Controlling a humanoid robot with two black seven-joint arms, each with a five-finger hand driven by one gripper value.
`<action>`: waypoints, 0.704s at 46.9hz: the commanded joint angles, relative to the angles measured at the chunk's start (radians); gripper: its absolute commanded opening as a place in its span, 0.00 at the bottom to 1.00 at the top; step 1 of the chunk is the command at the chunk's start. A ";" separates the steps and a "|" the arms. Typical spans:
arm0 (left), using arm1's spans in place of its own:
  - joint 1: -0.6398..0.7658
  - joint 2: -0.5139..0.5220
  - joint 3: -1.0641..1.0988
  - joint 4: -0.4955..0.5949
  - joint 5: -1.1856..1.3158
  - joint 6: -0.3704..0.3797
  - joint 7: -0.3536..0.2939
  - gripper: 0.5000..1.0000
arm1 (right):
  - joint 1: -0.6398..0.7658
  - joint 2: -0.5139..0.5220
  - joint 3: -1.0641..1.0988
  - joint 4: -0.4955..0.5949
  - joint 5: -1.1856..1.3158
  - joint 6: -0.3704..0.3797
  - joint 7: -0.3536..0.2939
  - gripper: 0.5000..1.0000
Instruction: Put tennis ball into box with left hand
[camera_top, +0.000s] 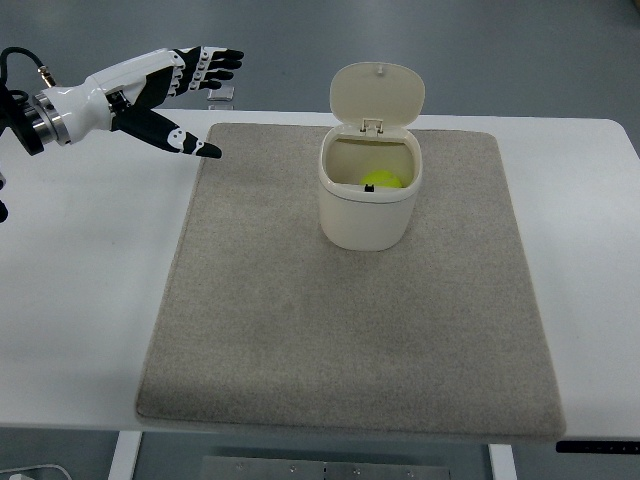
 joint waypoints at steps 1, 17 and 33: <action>0.007 -0.003 0.000 0.056 -0.182 -0.047 0.007 0.99 | 0.000 0.000 0.000 0.000 0.000 0.001 0.000 0.88; 0.068 -0.072 -0.013 0.232 -0.481 -0.249 0.111 0.99 | 0.000 0.000 0.000 0.001 0.000 0.001 0.000 0.88; 0.071 -0.108 -0.077 0.290 -0.906 -0.282 0.446 0.99 | 0.000 0.000 0.000 0.000 0.000 -0.001 0.000 0.88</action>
